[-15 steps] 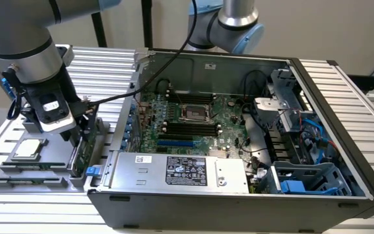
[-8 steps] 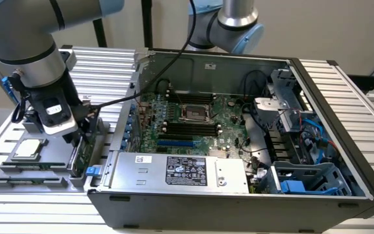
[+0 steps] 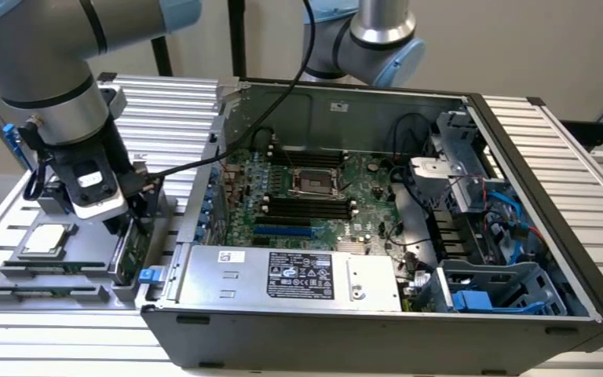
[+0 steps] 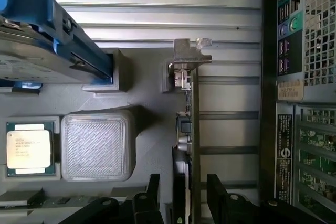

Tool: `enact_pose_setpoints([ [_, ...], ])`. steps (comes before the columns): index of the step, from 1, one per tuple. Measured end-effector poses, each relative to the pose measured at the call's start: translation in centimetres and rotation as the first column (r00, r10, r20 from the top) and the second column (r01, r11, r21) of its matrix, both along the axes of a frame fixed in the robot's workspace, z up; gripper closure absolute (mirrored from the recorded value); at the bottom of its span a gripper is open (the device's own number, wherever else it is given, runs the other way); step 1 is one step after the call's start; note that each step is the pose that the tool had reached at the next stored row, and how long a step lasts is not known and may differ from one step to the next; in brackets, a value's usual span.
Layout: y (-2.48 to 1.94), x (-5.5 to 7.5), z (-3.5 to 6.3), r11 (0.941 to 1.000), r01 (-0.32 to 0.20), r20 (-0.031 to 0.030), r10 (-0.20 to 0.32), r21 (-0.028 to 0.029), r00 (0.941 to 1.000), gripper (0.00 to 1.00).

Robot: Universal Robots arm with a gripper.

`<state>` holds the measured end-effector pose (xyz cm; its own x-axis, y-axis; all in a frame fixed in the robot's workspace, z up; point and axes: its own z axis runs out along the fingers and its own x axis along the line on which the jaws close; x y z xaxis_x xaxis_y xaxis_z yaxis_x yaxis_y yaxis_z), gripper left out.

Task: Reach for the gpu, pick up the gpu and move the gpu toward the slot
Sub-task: 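Pick up the gpu and move the gpu toward the slot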

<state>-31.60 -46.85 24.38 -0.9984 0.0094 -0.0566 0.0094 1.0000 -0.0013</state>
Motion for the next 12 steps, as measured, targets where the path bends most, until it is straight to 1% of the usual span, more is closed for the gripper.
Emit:
enact_pose_setpoints([
  [2, 0.01, -0.04, -0.05, 1.0000, 0.000, 0.0029, 0.000, -0.0016, 1.0000, 0.52],
  [9, 0.03, -0.21, -0.08, 1.0000, 0.005, 0.0033, -0.005, -0.0015, 1.0000, 0.52],
  [12, 0.15, -0.22, -0.08, 1.0000, 0.006, 0.0032, -0.006, -0.0015, 1.0000, 0.52],
])
